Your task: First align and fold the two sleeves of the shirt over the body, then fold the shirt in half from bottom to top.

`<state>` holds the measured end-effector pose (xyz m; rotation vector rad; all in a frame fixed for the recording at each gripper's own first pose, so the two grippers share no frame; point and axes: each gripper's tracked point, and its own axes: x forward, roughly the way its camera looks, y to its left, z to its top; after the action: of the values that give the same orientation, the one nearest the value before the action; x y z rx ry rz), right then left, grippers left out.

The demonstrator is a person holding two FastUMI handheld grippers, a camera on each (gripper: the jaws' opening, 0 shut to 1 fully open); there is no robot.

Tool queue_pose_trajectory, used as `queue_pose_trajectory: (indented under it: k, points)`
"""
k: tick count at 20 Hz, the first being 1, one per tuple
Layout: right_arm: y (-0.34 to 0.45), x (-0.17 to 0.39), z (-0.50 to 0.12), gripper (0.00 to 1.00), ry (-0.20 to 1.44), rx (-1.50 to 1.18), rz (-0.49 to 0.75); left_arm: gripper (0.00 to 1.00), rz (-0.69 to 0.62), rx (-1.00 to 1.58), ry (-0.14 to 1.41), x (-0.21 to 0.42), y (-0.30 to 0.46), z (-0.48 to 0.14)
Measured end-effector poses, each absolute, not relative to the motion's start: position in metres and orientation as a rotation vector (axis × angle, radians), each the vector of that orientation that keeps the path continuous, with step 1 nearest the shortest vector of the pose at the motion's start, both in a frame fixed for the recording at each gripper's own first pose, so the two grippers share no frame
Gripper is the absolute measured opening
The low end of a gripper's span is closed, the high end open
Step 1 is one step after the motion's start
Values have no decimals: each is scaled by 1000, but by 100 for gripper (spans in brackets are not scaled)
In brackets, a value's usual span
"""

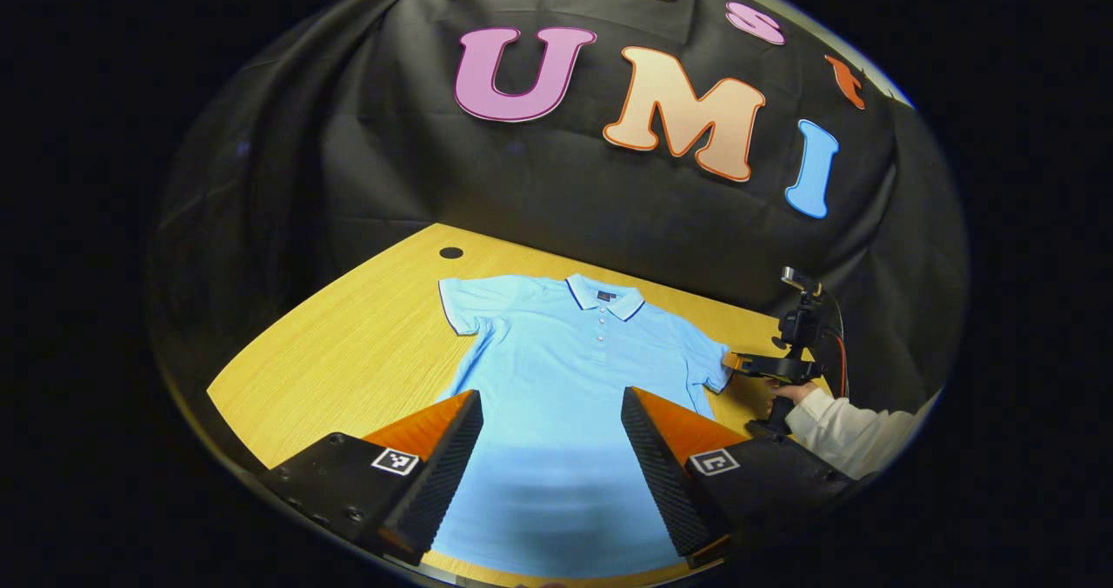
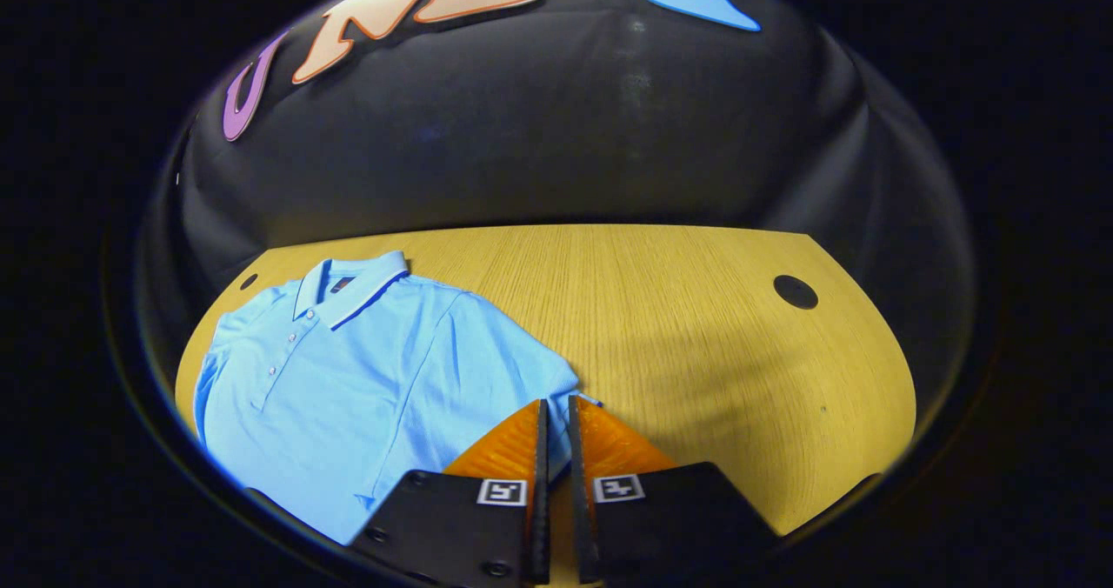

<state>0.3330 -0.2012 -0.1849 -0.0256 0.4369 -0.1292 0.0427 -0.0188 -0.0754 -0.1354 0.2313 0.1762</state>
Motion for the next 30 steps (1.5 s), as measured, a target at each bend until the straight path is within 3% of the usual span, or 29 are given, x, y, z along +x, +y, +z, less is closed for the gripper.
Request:
queue_pose_trajectory:
  k: [1, 7, 14, 17, 19, 20, 21, 22, 26, 27, 30]
  points:
    - [-196, 332, -186, 3, 437, -34, -122, 96, 181, -133, 225, 42, -18, -73]
    - [-148, 334, -143, 3, 339, 70, -37, 96, 207, -141, 215, 33, -13, -71]
    - [12, 334, -120, 3, 304, 235, 303, 96, 211, -147, 208, 24, -13, -74]
    - [50, 322, -135, 26, 364, 271, 380, 96, 208, -156, 217, 23, -13, -77]
    - [60, 310, -142, 57, 388, 223, 410, 96, 205, -155, 217, 24, -9, -77]
    - [60, 303, -144, 85, 385, 184, 406, 96, 200, -155, 213, 26, -5, -77]
    - [60, 298, -145, 93, 382, 151, 406, 96, 195, -156, 209, 30, -2, -74]
    - [59, 290, -146, 98, 381, 130, 400, 96, 190, -158, 205, 36, 3, -74]
    - [45, 254, -145, 98, 384, 112, 346, 96, 160, -166, 191, 71, 31, -65]
    - [39, 246, -143, 94, 378, 102, 326, 96, 141, -168, 189, 82, 38, -61]
    - [19, 219, -138, 98, 352, 67, 243, 96, 108, -124, 181, 121, 66, -52]
